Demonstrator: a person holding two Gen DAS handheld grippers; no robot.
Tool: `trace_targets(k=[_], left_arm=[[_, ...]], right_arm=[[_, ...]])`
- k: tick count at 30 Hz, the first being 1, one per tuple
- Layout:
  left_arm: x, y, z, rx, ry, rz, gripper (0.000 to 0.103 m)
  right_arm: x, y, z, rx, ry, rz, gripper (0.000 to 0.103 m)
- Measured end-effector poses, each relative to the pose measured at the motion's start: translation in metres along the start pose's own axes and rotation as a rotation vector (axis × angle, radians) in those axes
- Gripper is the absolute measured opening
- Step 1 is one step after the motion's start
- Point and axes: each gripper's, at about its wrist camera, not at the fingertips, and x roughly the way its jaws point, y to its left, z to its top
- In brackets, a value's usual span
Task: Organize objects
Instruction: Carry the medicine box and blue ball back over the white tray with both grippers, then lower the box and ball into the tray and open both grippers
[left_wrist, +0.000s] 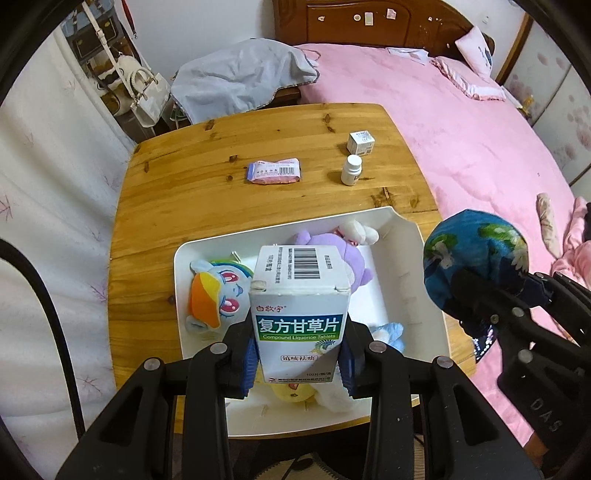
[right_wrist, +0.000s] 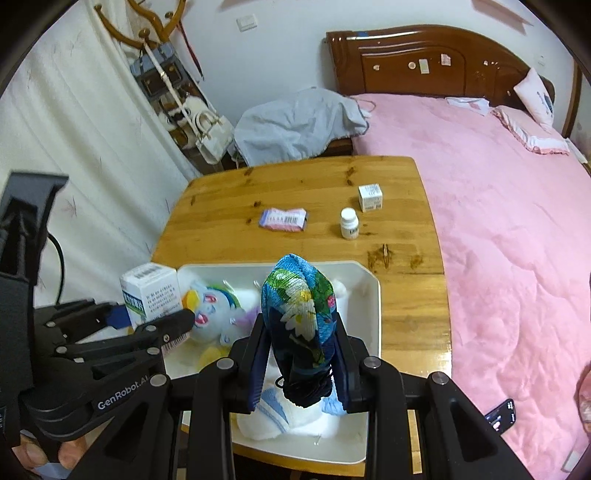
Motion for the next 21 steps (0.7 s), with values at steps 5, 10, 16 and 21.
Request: trace_targets(k=[5, 10, 16, 21], left_arm=[[0.004, 0.000, -0.005, 0.008, 0.009, 0.028, 0.038], [0.010, 0.003, -0.009, -0.002, 0.037, 0.038, 0.039], [0.012, 0.011, -0.012, -0.028, 0.058, 0.036, 0.050], [0.011, 0.016, -0.013, -0.043, 0.058, 0.046, 0.067]], right_arm=[[0.008, 0.001, -0.004, -0.012, 0.039, -0.004, 0.031], [0.015, 0.006, -0.006, -0.036, 0.069, -0.024, 0.034], [0.010, 0.016, -0.007, -0.073, 0.051, -0.038, 0.054], [0.008, 0.020, -0.005, -0.080, 0.043, -0.048, 0.060]])
